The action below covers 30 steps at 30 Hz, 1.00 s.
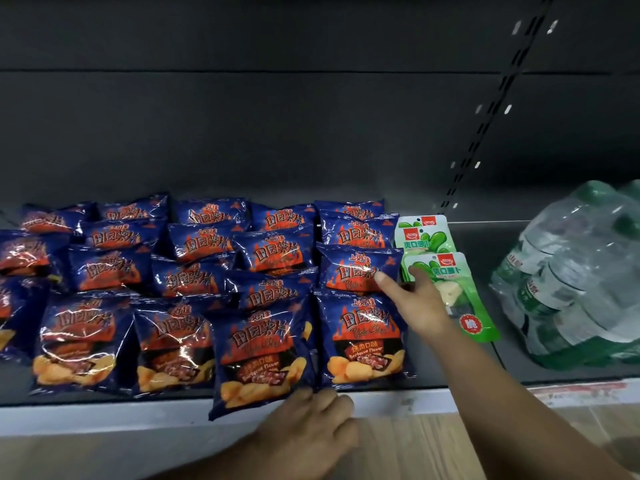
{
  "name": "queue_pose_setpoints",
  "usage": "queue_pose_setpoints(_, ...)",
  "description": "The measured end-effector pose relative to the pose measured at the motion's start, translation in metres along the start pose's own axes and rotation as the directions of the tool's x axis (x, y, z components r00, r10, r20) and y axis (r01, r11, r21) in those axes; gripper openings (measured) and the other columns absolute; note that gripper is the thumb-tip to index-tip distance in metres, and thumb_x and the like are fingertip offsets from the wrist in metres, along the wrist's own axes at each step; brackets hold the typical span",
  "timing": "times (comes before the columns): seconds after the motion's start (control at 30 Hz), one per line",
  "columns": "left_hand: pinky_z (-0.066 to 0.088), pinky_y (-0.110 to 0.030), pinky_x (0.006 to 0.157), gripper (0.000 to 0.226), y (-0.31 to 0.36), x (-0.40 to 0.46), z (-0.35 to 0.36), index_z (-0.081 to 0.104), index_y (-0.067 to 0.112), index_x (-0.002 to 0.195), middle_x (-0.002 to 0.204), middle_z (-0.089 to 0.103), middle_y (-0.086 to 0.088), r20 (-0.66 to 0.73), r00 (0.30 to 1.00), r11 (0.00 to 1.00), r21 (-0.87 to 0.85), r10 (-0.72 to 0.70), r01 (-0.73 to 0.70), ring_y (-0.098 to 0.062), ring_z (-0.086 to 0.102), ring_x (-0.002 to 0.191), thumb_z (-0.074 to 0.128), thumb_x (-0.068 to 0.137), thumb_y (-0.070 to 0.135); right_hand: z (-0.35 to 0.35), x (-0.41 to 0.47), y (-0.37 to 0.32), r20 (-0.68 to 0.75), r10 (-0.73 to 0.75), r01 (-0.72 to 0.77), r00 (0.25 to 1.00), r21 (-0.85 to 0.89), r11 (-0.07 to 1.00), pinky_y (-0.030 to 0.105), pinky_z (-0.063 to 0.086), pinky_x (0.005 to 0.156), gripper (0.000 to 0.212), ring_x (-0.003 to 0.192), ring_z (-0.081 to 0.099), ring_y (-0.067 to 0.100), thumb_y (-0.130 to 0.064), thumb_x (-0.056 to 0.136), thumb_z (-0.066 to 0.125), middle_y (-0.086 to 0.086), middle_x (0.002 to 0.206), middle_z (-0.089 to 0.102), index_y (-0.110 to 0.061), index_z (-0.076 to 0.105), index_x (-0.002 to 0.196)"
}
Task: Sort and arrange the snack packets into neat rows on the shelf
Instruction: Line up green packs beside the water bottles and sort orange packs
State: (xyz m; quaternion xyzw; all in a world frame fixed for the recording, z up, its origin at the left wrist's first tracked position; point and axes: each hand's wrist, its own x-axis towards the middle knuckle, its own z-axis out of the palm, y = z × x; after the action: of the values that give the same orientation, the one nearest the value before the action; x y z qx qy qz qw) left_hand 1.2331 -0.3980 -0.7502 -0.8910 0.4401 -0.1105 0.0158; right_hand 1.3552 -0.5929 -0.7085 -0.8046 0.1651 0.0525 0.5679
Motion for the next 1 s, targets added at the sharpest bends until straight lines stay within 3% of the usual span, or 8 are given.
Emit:
queue_pose_setpoints(0.07, 0.048, -0.033, 0.083, 0.017, -0.025, -0.019, -0.001, 0.065, 0.029, 0.087, 0.099, 0.065, 0.003, -0.006, 0.999, 0.994, 0.096, 0.046, -0.046, -0.015, 0.062, 0.089, 0.058, 0.071, 0.032, 0.003, -0.003, 0.004, 0.024, 0.002, -0.002, 1.000, 0.015, 1.000, 0.029, 0.044, 0.078, 0.054, 0.088, 0.056, 0.012, -0.038, 0.081, 0.072, -0.008, 0.101, 0.056, -0.019, 0.046, 0.124)
queue_pose_setpoints(0.13, 0.031, -0.045, 0.101, 0.028, -0.046, -0.034, 0.002, 0.066, 0.025, 0.097, 0.121, 0.060, -0.007, -0.051, 0.998, 0.985, 0.172, 0.033, -0.024, -0.025, 0.058, 0.109, 0.055, 0.072, 0.029, 0.005, -0.003, 0.007, 0.023, 0.002, -0.002, 1.000, 0.008, 1.000, 0.032, 0.049, 0.080, 0.059, 0.091, 0.060, 0.015, -0.042, 0.075, 0.075, -0.003, 0.107, 0.061, -0.018, 0.048, 0.122)
queue_pose_setpoints(0.3, 0.008, -0.057, 0.108, 0.061, -0.068, -0.050, 0.014, 0.045, 0.025, 0.129, 0.145, 0.032, -0.015, -0.054, 0.981, 0.941, 0.278, -0.186, 0.193, -0.040, 0.004, 0.144, 0.043, 0.069, 0.032, 0.013, -0.003, 0.011, 0.020, 0.008, -0.007, 1.000, -0.019, 1.000, 0.044, 0.051, 0.093, 0.067, 0.100, 0.063, 0.021, -0.044, 0.067, 0.081, 0.000, 0.114, 0.064, -0.022, 0.049, 0.122)
queue_pose_setpoints(0.37, 0.011, -0.060, 0.106, 0.063, -0.067, -0.048, 0.015, 0.042, 0.027, 0.132, 0.151, 0.027, -0.014, -0.065, 0.970, 0.940, 0.240, -0.232, 0.241, -0.038, -0.005, 0.145, 0.045, 0.070, 0.037, 0.016, -0.004, 0.010, 0.022, -0.001, 0.001, 1.000, -0.029, 1.000, 0.046, 0.050, 0.095, 0.067, 0.102, 0.063, 0.021, -0.043, 0.067, 0.081, 0.000, 0.114, 0.064, -0.023, 0.048, 0.121)
queue_pose_setpoints(0.47, 0.017, -0.062, 0.103, 0.069, -0.067, -0.041, 0.018, 0.042, 0.029, 0.134, 0.158, 0.011, -0.013, -0.076, 0.966, 0.946, 0.198, -0.247, 0.257, -0.038, 0.006, 0.143, 0.054, 0.069, 0.047, 0.019, -0.006, 0.007, 0.009, 0.005, -0.005, 1.000, -0.036, 0.999, 0.046, 0.049, 0.096, 0.069, 0.104, 0.062, 0.022, -0.042, 0.067, 0.082, 0.000, 0.116, 0.063, -0.022, 0.046, 0.122)
queue_pose_setpoints(0.6, 0.019, -0.061, 0.102, 0.058, -0.072, -0.036, 0.022, 0.041, 0.028, 0.134, 0.149, 0.029, -0.013, -0.115, 0.965, 0.951, 0.178, -0.234, 0.252, -0.035, 0.013, 0.139, 0.035, 0.079, 0.046, 0.023, -0.009, 0.006, -0.025, 0.015, -0.015, 1.000, -0.006, 1.000, 0.043, 0.047, 0.098, 0.071, 0.107, 0.060, 0.020, -0.035, 0.069, 0.083, 0.000, 0.119, 0.061, -0.019, 0.043, 0.126)
queue_pose_setpoints(0.8, 0.007, -0.057, 0.108, 0.058, -0.085, -0.040, 0.032, 0.038, 0.028, 0.137, 0.150, 0.028, -0.013, -0.113, 0.977, 0.962, 0.188, -0.181, 0.200, -0.032, -0.001, 0.146, 0.034, 0.081, 0.045, 0.027, -0.011, 0.006, -0.060, 0.028, -0.028, 0.998, 0.005, 1.000, 0.041, 0.046, 0.098, 0.070, 0.107, 0.057, 0.020, -0.030, 0.072, 0.081, -0.003, 0.112, 0.057, -0.017, 0.041, 0.128)
queue_pose_setpoints(1.0, 0.005, -0.056, 0.111, 0.057, -0.103, -0.045, 0.038, 0.036, 0.031, 0.139, 0.159, -0.004, -0.010, -0.104, 0.988, 0.972, 0.194, -0.112, 0.130, -0.031, -0.005, 0.147, 0.035, 0.085, 0.048, 0.028, -0.008, 0.007, -0.106, 0.036, -0.042, 0.994, -0.047, 0.998, 0.047, 0.046, 0.099, 0.074, 0.113, 0.058, 0.026, -0.035, 0.071, 0.081, 0.006, 0.125, 0.058, -0.016, 0.040, 0.129)
